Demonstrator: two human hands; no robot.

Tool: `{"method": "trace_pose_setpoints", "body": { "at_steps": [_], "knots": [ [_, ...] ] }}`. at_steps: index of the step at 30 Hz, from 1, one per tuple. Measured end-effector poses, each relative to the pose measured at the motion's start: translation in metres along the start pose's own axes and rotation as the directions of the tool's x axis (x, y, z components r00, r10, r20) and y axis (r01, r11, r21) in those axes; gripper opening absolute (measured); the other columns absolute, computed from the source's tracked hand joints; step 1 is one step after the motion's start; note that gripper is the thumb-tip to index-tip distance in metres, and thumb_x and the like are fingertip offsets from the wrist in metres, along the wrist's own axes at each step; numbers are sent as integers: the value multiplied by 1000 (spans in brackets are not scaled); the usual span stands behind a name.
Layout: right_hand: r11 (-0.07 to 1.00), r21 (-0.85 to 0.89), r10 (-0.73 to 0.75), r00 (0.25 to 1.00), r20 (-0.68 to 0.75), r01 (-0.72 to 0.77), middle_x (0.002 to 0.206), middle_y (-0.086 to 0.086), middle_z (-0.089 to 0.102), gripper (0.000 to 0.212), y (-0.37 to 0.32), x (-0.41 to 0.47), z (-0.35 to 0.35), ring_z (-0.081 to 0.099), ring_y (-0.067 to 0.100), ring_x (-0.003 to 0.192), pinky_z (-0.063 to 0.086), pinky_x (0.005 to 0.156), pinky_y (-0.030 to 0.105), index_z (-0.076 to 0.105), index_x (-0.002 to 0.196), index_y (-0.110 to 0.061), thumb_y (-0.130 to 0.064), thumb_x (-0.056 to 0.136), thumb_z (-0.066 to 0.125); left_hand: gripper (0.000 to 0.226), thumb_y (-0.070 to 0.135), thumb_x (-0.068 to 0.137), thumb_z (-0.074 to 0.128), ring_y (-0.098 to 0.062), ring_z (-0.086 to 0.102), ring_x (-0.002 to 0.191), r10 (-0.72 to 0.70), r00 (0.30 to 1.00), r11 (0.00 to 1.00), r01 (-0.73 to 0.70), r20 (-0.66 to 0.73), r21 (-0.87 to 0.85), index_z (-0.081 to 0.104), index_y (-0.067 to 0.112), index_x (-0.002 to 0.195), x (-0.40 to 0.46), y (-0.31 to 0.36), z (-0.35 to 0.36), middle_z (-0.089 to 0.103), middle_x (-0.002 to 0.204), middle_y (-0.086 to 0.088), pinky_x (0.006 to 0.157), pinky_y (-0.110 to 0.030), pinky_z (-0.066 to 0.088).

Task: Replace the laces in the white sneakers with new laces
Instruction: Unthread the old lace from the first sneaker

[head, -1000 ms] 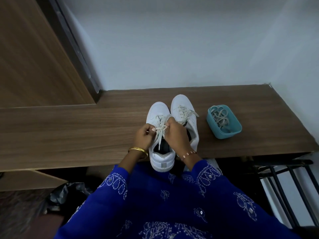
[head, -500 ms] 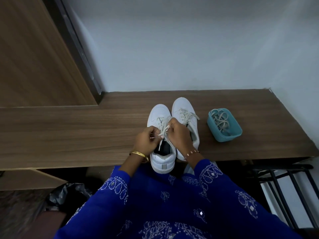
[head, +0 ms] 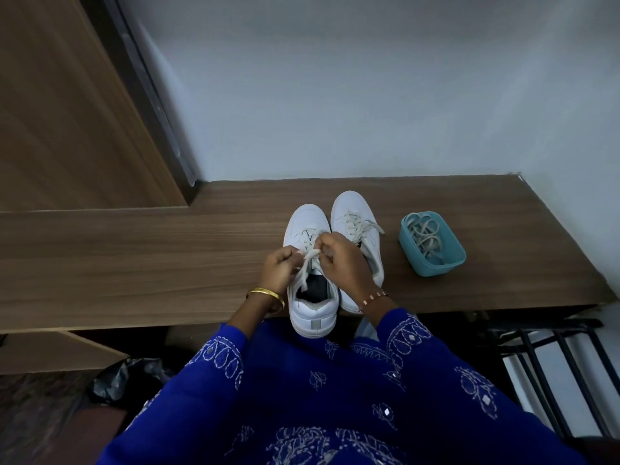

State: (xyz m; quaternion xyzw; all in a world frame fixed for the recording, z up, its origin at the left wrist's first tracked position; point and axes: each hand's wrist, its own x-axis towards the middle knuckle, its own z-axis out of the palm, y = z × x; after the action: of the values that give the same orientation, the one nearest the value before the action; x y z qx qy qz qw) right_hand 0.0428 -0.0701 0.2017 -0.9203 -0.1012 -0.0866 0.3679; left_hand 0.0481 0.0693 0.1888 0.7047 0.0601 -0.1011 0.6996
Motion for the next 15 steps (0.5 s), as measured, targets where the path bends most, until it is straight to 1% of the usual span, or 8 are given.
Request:
{"method": "trace_pose_setpoints", "body": {
  "at_steps": [2,3,6,8,9,11,12,15],
  "knots": [
    [999,36,-15,999,-36,17,76,-1,46,8,-1,-5,0,45,14,62,42,59,33,58,82,-4,2,77,56,25,8,91,49,-19,45,63,-114,993,980,116,22,-162,52,7,67,1,0,-1,48,68,-9,60,-27,37],
    [998,57,-13,999,-52,16,76,-3,45,6,0,-6,1,44,14,61,43,58,33,56,80,-6,0,78,57,25,10,92,49,-19,48,63,-137,990,972,141,36,-187,53,7,67,1,0,-1,51,68,-9,62,-29,39],
    [987,155,53,996,-78,-40,71,-9,46,13,0,-4,3,46,10,60,44,60,31,51,78,-14,-5,82,58,30,12,92,52,-18,51,58,-143,988,973,150,51,-176,56,8,62,1,7,4,53,62,-9,63,-30,40],
    [958,262,137,988,-73,-114,68,-12,48,17,1,2,3,50,9,61,45,60,27,50,77,-16,-3,83,58,40,16,92,53,-11,51,47,-178,983,969,182,40,-167,56,15,52,2,14,8,54,50,0,59,-26,37],
    [939,306,189,980,-69,-159,66,-13,49,19,2,4,2,51,9,61,44,59,25,50,75,-17,-1,83,57,40,19,92,52,-7,50,45,-209,978,965,211,29,-155,57,17,52,2,17,8,54,46,5,58,-25,36],
    [911,346,265,962,-72,-225,65,-11,51,26,3,7,0,51,10,60,42,58,23,50,71,-22,0,83,56,35,30,92,49,-9,49,52,-265,964,950,263,8,-167,58,16,61,4,22,6,58,47,9,59,-24,35],
    [906,346,286,956,-71,-245,66,-9,52,27,3,8,-2,51,11,61,42,59,22,50,70,-23,0,83,55,39,34,92,47,-10,45,55,-282,959,938,279,15,-205,59,16,60,5,23,4,60,50,9,60,-25,33],
    [876,399,310,950,-41,-269,68,-2,51,25,1,11,-10,52,20,65,44,62,29,49,71,-23,-6,88,55,62,34,94,43,-11,45,50,-255,966,905,254,44,-340,57,14,37,8,34,-6,59,55,0,57,-24,31]
  ]
}}
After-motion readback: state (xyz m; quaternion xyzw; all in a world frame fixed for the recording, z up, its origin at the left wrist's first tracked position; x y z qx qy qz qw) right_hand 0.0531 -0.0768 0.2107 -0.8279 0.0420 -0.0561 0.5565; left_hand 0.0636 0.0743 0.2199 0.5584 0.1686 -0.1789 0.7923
